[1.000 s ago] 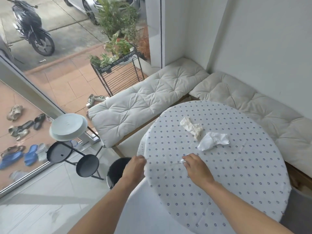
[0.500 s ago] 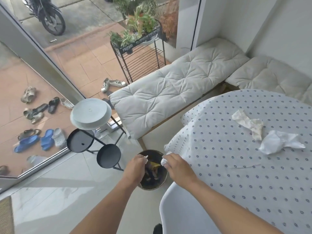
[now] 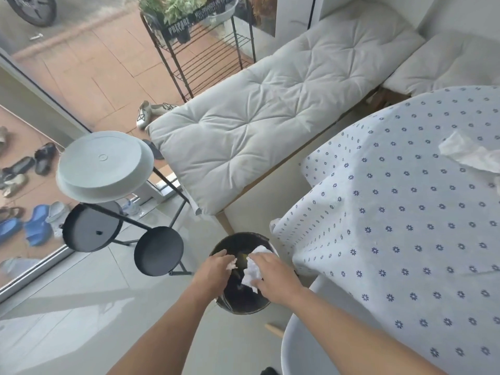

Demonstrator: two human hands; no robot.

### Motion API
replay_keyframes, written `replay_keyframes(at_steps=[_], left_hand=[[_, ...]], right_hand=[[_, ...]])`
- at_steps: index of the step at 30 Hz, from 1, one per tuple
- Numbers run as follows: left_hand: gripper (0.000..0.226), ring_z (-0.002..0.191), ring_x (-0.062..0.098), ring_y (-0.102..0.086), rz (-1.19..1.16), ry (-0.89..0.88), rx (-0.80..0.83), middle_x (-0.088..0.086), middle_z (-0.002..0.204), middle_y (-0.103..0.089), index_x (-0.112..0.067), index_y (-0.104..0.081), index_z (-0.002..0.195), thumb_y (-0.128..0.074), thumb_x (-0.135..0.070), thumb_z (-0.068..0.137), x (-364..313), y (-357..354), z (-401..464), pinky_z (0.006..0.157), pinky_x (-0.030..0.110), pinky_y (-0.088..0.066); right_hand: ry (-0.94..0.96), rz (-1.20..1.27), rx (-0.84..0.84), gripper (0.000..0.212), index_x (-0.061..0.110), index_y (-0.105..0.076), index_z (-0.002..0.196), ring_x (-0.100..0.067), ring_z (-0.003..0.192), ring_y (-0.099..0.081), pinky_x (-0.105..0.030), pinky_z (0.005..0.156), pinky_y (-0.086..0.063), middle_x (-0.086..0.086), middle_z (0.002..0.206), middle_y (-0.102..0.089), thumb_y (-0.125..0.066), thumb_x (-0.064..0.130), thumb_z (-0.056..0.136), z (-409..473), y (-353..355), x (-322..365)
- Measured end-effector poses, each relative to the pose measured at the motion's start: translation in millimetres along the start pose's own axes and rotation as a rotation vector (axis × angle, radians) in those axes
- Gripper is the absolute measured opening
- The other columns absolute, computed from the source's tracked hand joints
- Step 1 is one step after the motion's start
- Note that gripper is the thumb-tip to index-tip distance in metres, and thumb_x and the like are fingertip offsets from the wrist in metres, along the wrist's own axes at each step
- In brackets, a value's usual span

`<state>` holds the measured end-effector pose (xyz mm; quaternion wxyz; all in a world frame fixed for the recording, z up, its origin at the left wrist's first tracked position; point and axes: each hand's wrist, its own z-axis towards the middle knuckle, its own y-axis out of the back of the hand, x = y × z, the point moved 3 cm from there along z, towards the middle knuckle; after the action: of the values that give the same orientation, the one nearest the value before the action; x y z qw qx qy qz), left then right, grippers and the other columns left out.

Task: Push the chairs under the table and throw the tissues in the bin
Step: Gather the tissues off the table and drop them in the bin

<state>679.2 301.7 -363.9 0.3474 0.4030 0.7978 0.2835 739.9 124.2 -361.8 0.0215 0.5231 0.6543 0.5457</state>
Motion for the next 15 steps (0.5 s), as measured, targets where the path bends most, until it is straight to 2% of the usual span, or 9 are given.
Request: replay_keyframes(at_steps=[3, 5, 7, 10, 15], left_hand=[[0.046, 0.148, 0.031, -0.041, 0.040, 0.027, 0.043, 0.007, 0.168, -0.035, -0.020, -0.049, 0.153, -0.050, -0.016, 0.107, 2, -1, -8, 0.118, 0.046, -0.040], [0.045, 0.148, 0.032, -0.040, 0.081, 0.023, 0.024, 0.006, 0.166, -0.036, -0.020, -0.047, 0.152, -0.047, -0.024, 0.108, -5, 10, -19, 0.115, 0.049, -0.042], [0.044, 0.150, 0.033, -0.037, 0.123, -0.004, -0.028, 0.006, 0.163, -0.039, -0.019, -0.046, 0.151, -0.044, -0.030, 0.108, -20, 32, -28, 0.117, 0.052, -0.039], [0.050, 0.155, 0.031, -0.027, 0.122, -0.031, -0.099, 0.007, 0.169, -0.032, -0.019, -0.039, 0.156, -0.044, -0.034, 0.109, -50, 74, -37, 0.124, 0.052, -0.030], [0.055, 0.158, 0.029, -0.022, 0.080, -0.195, -0.257, 0.008, 0.171, -0.028, -0.016, -0.034, 0.159, -0.047, -0.030, 0.108, -143, 149, -37, 0.126, 0.049, -0.027]], right_hand=[[-0.003, -0.057, -0.008, 0.058, 0.019, -0.041, 0.148, -0.026, 0.147, -0.029, -0.042, 0.117, -0.032, -0.004, 0.157, -0.040, -0.062, 0.035, 0.096, -10, -4, 1], [0.013, -0.088, -0.047, 0.060, 0.020, -0.039, 0.151, -0.026, 0.152, -0.020, -0.043, 0.121, -0.025, -0.006, 0.162, -0.034, -0.059, 0.040, 0.098, -19, 7, 7], [0.038, -0.085, -0.105, 0.059, 0.020, -0.037, 0.151, -0.025, 0.153, -0.015, -0.043, 0.121, -0.024, -0.006, 0.163, -0.030, -0.057, 0.041, 0.099, -25, 30, 16], [0.075, -0.058, -0.191, 0.056, 0.018, -0.039, 0.150, -0.025, 0.153, -0.014, -0.042, 0.123, -0.024, -0.007, 0.163, -0.031, -0.056, 0.039, 0.101, -36, 78, 28], [0.092, -0.038, -0.399, 0.046, 0.011, -0.047, 0.144, -0.028, 0.152, -0.022, -0.043, 0.123, -0.027, -0.013, 0.158, -0.038, -0.055, 0.029, 0.102, -66, 185, 22]])
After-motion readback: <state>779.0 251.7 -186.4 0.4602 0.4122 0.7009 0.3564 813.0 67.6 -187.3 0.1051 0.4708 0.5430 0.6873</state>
